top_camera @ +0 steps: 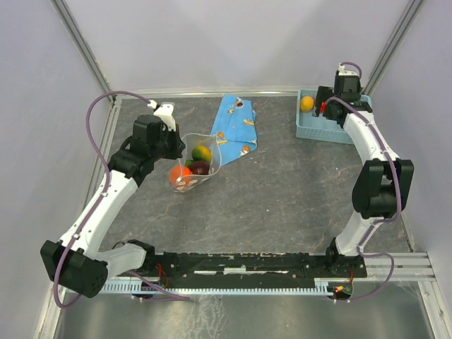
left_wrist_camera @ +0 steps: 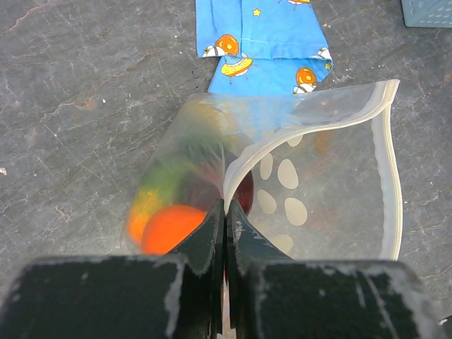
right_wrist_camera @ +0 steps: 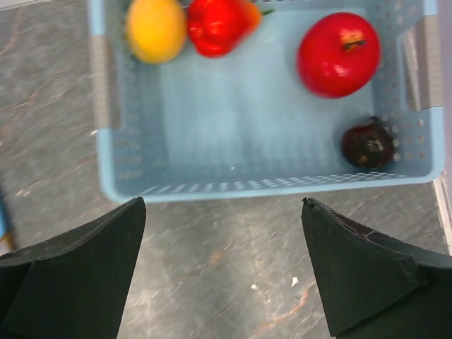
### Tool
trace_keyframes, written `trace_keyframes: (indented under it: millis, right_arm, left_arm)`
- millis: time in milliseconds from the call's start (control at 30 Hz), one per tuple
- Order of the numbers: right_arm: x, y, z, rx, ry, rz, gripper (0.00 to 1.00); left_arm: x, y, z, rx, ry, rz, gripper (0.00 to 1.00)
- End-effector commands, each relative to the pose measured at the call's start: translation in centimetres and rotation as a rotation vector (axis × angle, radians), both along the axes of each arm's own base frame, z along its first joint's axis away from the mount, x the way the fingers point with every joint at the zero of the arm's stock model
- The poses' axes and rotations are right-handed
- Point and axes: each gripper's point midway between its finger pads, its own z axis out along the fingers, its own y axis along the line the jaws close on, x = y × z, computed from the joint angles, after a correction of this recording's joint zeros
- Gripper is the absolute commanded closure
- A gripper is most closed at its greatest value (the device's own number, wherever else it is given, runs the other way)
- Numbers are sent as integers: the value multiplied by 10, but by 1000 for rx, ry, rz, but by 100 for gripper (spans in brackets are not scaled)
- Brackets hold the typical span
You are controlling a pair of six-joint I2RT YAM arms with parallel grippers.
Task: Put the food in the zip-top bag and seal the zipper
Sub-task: Pick up the fake fruit from the bin.
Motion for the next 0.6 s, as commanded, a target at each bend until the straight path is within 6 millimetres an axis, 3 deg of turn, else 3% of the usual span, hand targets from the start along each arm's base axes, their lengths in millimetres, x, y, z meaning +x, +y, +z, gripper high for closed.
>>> trace_keyframes:
  millis: [0,167,567]
  right_arm:
    - [34,-44,17,-48,-107,-90,1]
    - [53,-86,-5,-59,-99,-155,1]
    - [96,-143,-37,-114,-114,-196,1]
  left_arm:
    - [8,2,17,14,-89,-11,97]
    - [9,4,14,22,-82,-7,97]
    - [14,7,4,34,-55,2,97]
